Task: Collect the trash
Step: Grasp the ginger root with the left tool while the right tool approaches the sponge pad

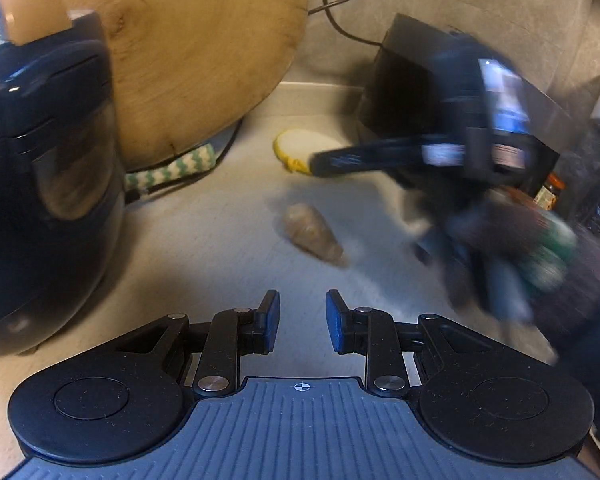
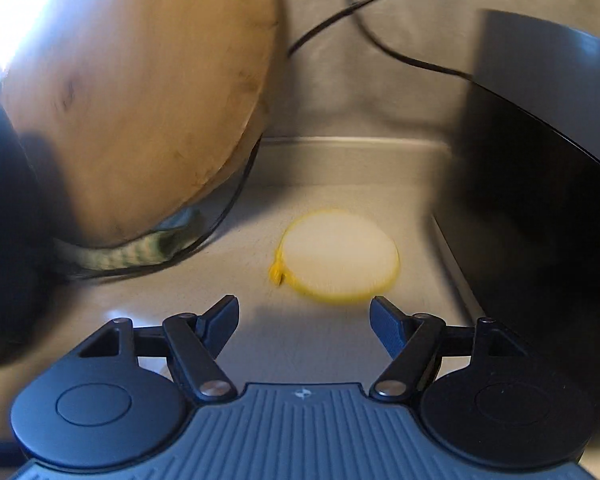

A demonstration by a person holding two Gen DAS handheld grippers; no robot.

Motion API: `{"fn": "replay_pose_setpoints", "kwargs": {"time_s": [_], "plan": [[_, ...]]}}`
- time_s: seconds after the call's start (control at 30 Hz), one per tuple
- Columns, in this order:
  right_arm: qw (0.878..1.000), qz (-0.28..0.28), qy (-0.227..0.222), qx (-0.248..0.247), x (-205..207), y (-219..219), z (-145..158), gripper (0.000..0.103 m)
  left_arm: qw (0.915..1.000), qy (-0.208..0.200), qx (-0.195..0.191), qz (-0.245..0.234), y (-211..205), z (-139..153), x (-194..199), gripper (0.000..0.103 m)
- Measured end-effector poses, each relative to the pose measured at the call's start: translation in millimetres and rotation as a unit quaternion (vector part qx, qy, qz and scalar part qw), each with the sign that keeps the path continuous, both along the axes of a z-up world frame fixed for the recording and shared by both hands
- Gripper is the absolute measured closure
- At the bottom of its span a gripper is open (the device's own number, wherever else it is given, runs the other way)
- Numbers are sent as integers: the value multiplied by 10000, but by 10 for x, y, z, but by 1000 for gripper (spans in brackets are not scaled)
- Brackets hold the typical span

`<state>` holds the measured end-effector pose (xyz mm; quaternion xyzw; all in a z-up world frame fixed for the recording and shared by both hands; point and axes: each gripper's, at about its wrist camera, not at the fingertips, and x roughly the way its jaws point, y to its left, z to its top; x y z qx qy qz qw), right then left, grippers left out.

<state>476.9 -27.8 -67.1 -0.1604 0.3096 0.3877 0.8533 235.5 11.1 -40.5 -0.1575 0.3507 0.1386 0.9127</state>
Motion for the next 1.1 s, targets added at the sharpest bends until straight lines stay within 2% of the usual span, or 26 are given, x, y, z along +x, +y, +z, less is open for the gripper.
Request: {"fn": "replay_pose_setpoints", "kwargs": {"time_s": [0.1,0.23,0.27,0.3,0.33,0.4,0.43,0.53,0.77,0.9,1.0,1.1], "plan": [[9995,201,-201,-160,148,234,-121,30,9999,-65,-25,94,26,53,-75,75],[9988,241,-30,-423,398,474,-275,31,9996,-87,-84,240,51,72,-117,74],[9989,214,34,-412,432,488,-293,41,9996,-70,-76,261,52,67,-124,74],[9991,171,40,-376,449,480,-290,56,9995,-55,-77,292,55,62,-134,74],[9993,159,32,-336,459,457,-276,63,9994,-41,-96,327,61,54,-136,74],[9990,255,286,-226,469,404,-234,95,9991,-15,-146,407,86,26,-139,74],[9985,249,443,-191,457,347,-205,100,9988,0,-168,452,107,16,-125,74],[9966,188,799,29,332,72,-122,100,9984,24,-251,500,108,-10,-58,75],[9946,137,970,338,-254,-748,27,100,9987,92,-280,420,59,-72,341,74],[9938,-43,1062,340,-670,-1237,40,100,9960,201,-505,706,176,-152,687,75],[9933,-330,1050,347,-917,-1524,5,100,9958,198,-274,849,222,-181,908,75],[9863,-639,1404,579,-1045,-1780,-72,99,9967,241,-106,766,205,-194,1095,75]]}}
